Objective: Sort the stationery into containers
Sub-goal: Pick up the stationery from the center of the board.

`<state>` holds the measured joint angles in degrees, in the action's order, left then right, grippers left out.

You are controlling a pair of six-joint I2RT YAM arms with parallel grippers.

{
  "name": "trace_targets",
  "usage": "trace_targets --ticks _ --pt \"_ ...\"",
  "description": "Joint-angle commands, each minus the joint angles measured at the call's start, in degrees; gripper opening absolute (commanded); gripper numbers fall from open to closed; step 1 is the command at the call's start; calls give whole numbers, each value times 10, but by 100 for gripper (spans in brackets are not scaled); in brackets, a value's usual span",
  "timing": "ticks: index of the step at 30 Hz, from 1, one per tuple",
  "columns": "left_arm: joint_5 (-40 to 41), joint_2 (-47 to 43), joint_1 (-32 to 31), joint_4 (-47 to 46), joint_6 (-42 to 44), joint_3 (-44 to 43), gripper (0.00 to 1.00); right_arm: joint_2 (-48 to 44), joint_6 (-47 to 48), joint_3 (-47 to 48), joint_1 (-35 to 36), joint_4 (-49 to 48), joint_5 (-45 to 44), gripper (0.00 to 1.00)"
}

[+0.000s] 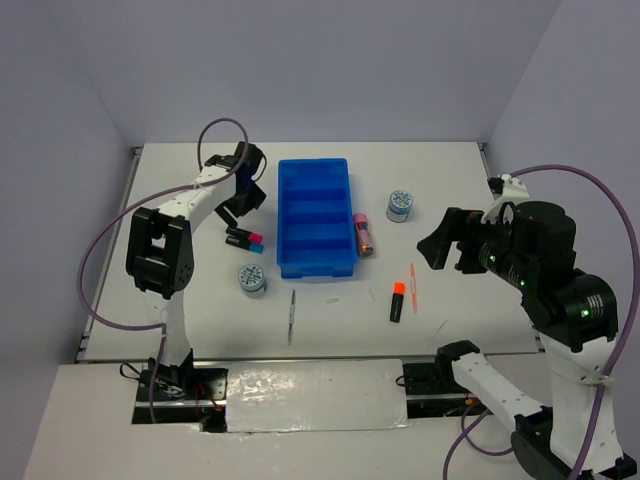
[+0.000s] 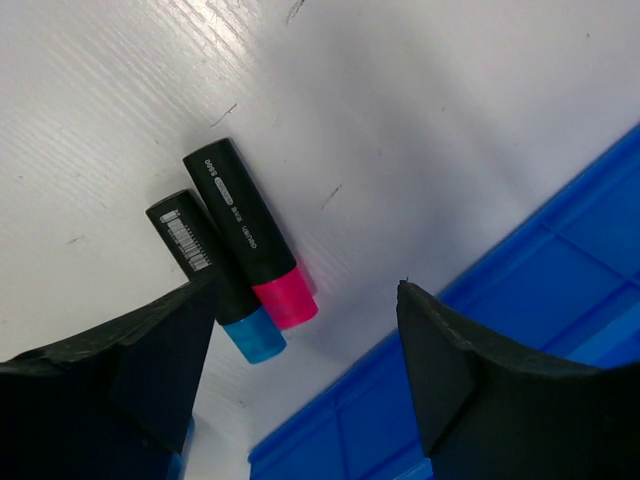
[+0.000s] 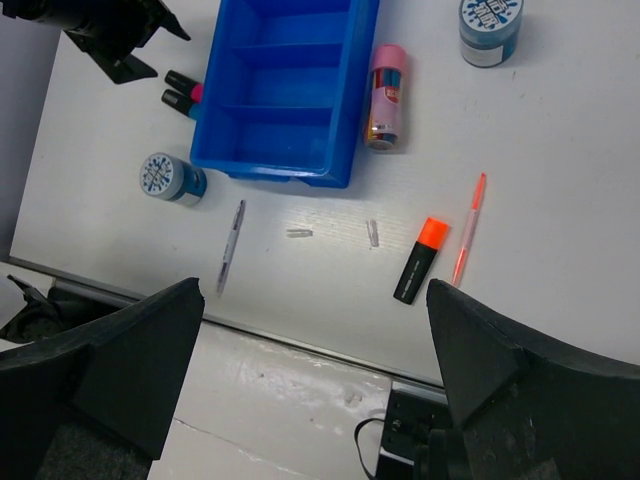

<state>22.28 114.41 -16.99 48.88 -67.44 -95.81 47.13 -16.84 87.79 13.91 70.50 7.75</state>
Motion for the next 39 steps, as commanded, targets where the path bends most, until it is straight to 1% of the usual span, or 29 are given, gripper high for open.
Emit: trace_targets --ticks 1,7,9,10,12,23,34,39 --pt "-17 12 6 -23 -11 13 83 12 7 14 10 -2 2 100" --pt "-43 24 6 -57 -13 41 78 29 7 12 22 -9 2 100" --pt "-43 24 6 -67 -13 48 71 34 8 12 23 -12 1 100" --pt "-43 27 6 -70 -10 53 71 36 8 12 25 -13 -1 100" --pt "-41 32 6 -70 -9 52 66 37 8 13 25 -14 -1 100" --pt "-40 37 6 -70 -12 66 69 45 6 5 27 -26 -5 100" --pt "-42 50 9 -77 -15 84 67 50 1 5 27 -30 -5 100" --pt "-37 61 9 -73 -9 78 63 49 0 -1 27 -32 -5 100"
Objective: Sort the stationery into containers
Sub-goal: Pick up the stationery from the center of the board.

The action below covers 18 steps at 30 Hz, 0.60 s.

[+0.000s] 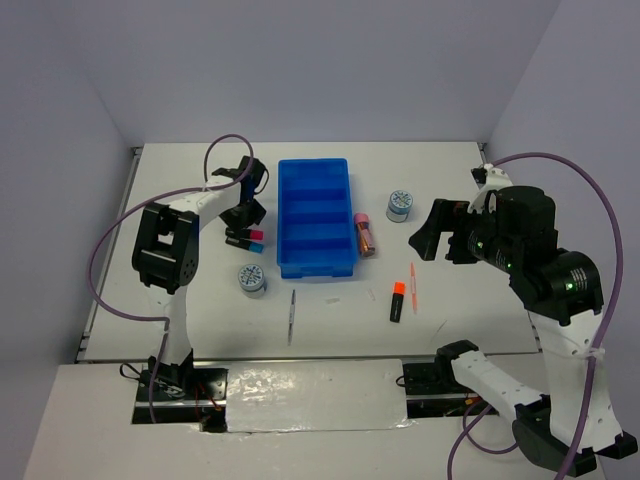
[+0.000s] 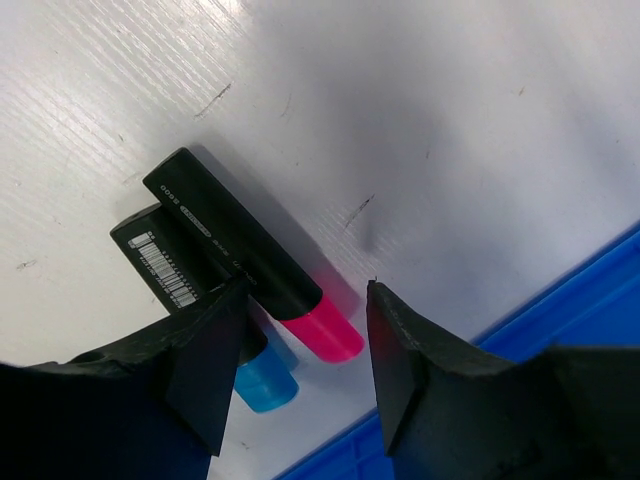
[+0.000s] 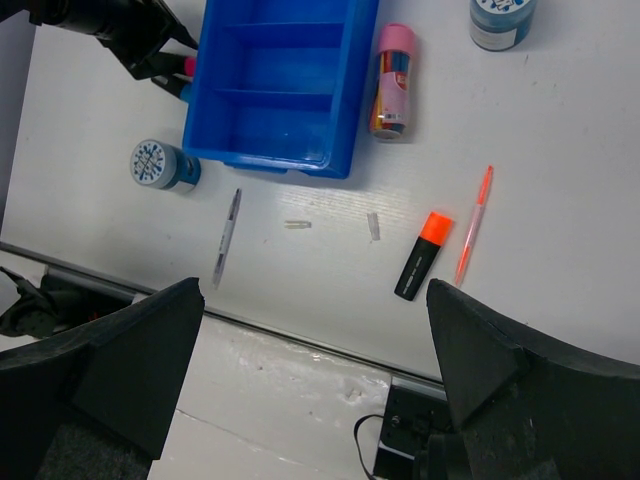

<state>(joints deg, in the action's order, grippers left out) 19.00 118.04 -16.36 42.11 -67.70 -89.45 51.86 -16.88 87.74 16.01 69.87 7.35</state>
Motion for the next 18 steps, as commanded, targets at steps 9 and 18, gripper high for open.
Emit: trace_targets --ticks 9,18 --pt "-7 47 6 -18 6 13 65 2 -2 1 6 -21 -2 100" --pt "-5 60 9 -24 21 8 56 -11 -4 -8 6 -18 -6 100"
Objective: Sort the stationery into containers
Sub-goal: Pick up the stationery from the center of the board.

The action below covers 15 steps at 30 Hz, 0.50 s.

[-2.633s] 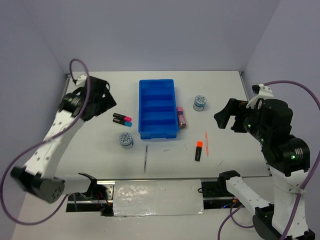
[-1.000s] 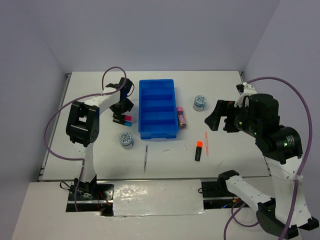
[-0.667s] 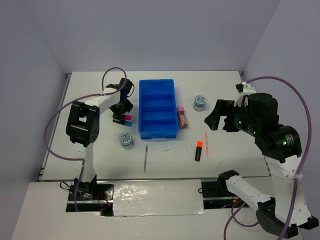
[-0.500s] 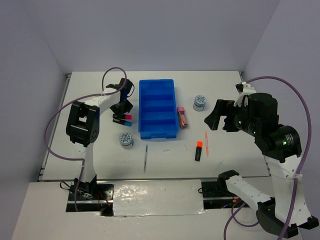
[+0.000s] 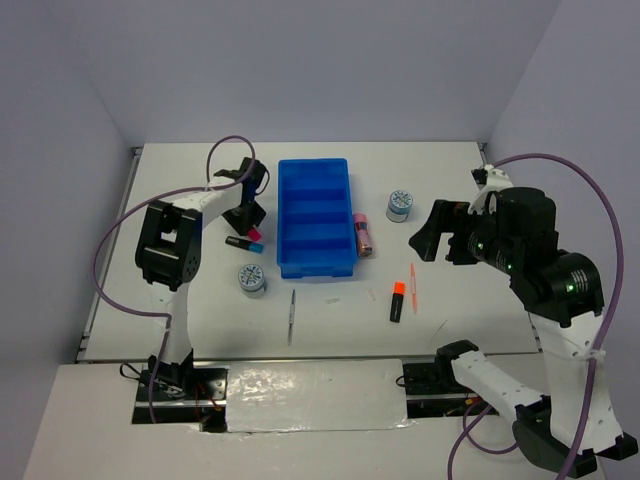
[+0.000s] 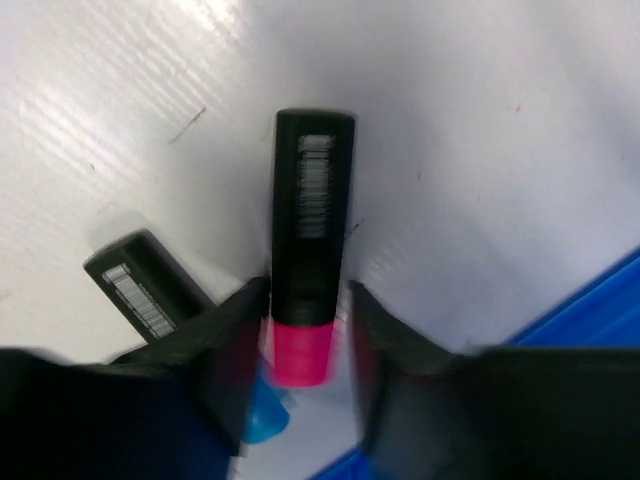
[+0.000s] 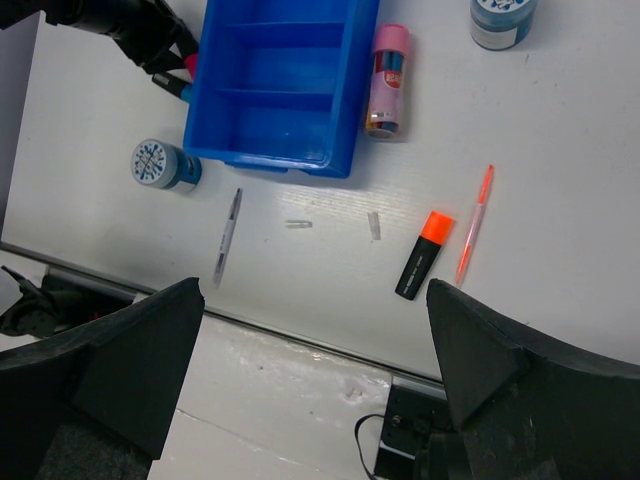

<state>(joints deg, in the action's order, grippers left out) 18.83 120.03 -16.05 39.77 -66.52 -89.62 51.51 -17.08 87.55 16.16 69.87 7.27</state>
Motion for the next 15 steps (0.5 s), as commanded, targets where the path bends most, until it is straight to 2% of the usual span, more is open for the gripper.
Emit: trace_targets --ticks 1,3,4,6,10,15 --pt "-4 42 7 1 12 2 45 -9 -3 -8 4 -18 -7 100" --pt "-5 47 10 0 24 -3 35 -11 -4 -9 4 -17 -8 100" --pt "-8 48 12 -4 28 -5 18 -11 -4 -9 4 -16 -7 100" --pt "-12 50 16 -4 43 -9 2 -11 -5 -7 4 -13 -6 100" --pt "2 25 19 25 63 -41 0 -13 -6 0 4 -10 -8 100" --pt "21 -57 19 35 97 -91 0 -16 -15 5 4 -15 -27 100"
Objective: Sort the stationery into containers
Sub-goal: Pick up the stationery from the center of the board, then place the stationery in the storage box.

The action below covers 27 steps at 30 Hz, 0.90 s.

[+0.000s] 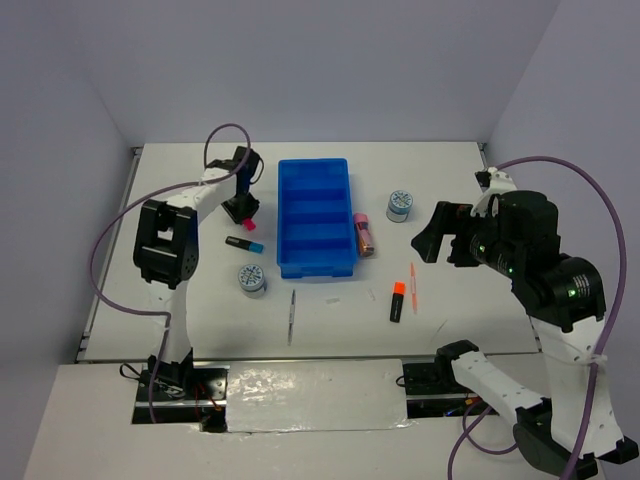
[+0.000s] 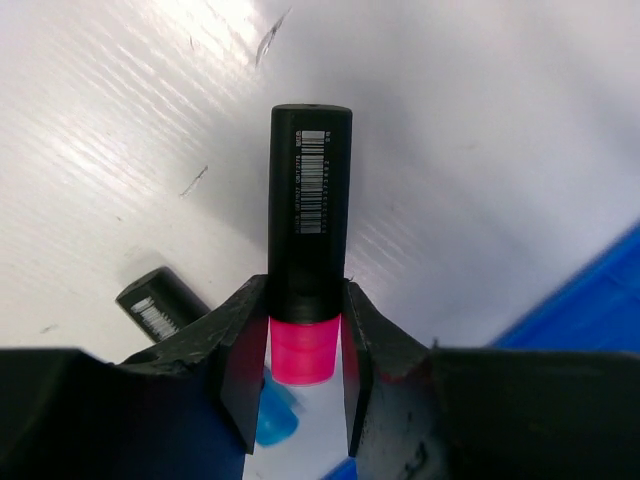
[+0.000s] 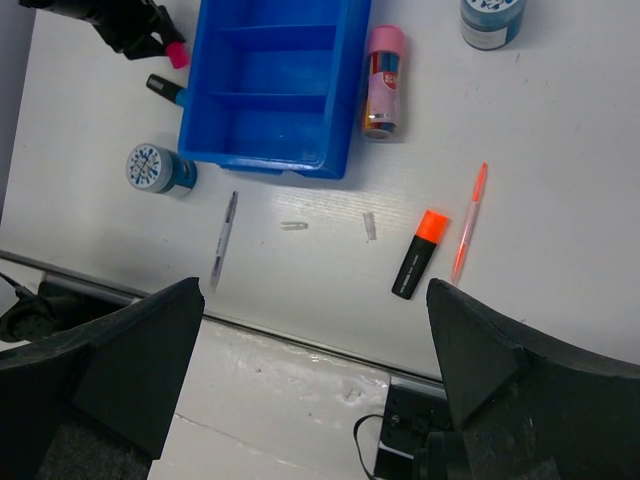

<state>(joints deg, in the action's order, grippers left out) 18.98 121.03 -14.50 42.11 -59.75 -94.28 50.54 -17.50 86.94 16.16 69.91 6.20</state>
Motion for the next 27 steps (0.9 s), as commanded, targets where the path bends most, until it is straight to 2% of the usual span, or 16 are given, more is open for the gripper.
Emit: trace_targets --ticks 1,4,5,8,12,13,17,21,27 --pt "18 -85 4 14 25 -68 0 -8 -15 15 4 -18 -19 100" --pt "-21 -119 3 -14 3 -87 0 -11 -28 23 4 -21 -31 100" --pt "-57 -127 2 -28 -5 -86 0 -11 -32 25 4 -21 -37 100" --pt "-110 -139 -13 -102 -62 -83 0 -12 -45 42 4 -20 -51 100" --pt "-137 -115 -50 -209 -129 -107 0 -16 -52 53 4 -26 -48 100" --pt "-138 -93 -64 -239 -155 -116 0 -17 -54 52 4 -26 -45 100" --pt "-115 -43 -95 -265 -226 -153 0 -20 -54 50 4 -22 -40 100" --pt "-59 -37 -126 -337 -315 -107 0 -32 -56 46 4 -22 -41 100" --pt "-23 11 -145 -389 -359 -103 0 -40 -54 46 4 -11 -37 100"
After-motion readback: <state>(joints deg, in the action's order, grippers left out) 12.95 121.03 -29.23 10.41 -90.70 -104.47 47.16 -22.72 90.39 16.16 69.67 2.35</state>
